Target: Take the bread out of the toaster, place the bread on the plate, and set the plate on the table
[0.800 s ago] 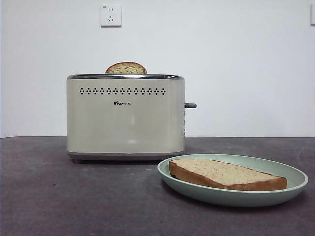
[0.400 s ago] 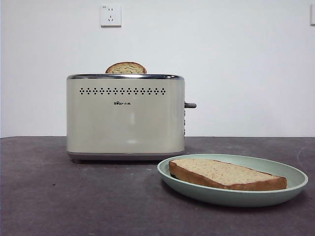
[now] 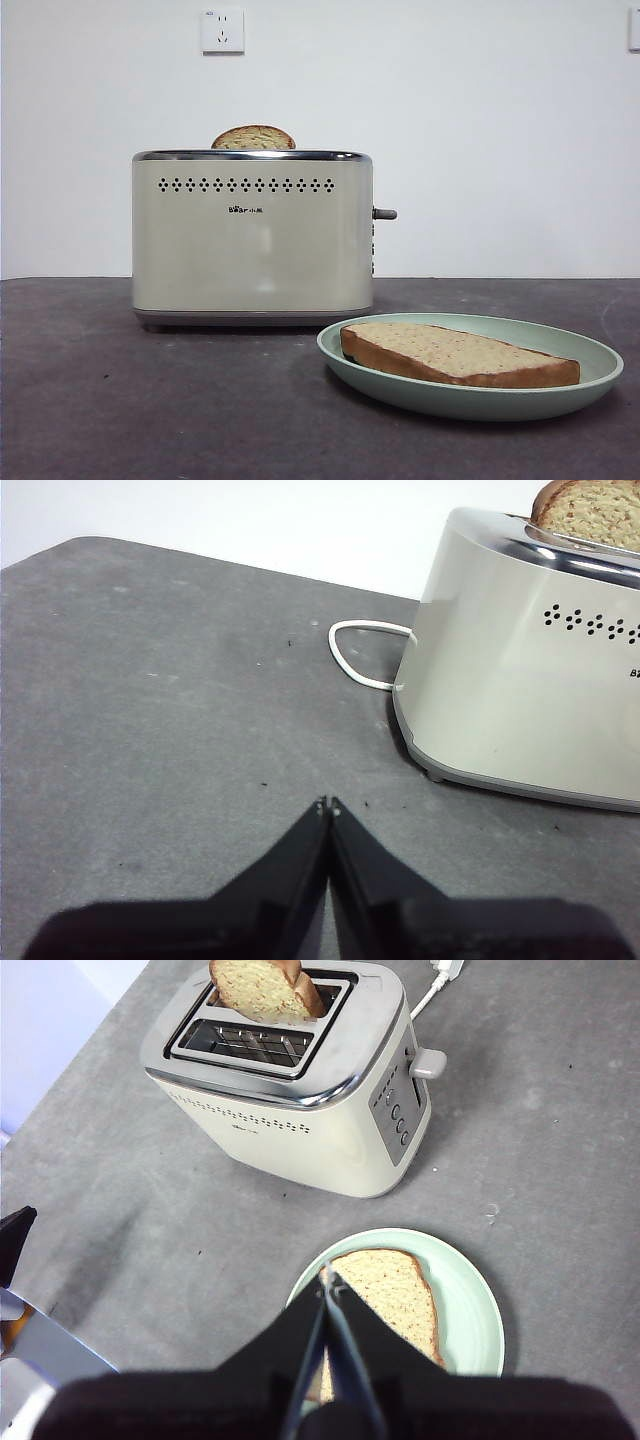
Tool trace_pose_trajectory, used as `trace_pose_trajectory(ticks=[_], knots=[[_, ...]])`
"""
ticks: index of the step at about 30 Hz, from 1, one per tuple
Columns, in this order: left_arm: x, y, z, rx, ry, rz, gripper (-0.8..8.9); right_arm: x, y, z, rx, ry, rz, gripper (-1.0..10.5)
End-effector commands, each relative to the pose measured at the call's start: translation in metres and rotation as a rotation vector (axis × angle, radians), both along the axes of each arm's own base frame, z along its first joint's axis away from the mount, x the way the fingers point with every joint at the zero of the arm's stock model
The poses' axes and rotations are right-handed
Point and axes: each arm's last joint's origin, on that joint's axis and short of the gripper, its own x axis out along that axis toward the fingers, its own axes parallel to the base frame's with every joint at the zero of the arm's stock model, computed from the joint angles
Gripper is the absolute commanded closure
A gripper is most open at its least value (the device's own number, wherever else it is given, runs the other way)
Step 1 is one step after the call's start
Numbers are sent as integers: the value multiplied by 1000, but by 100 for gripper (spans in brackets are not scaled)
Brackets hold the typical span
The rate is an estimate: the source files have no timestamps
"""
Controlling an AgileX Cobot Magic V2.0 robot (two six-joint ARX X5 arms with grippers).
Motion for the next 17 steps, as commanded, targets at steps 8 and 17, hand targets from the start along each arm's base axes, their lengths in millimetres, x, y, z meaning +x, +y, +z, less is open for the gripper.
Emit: trace_pose_trajectory(ticks=[8,17], knots=[[1,0,-4,12,6,0,817,1,0,-1,2,3,-4,946],[1,0,-4,12,6,0,817,7,0,-1,-95,-87,4,946]])
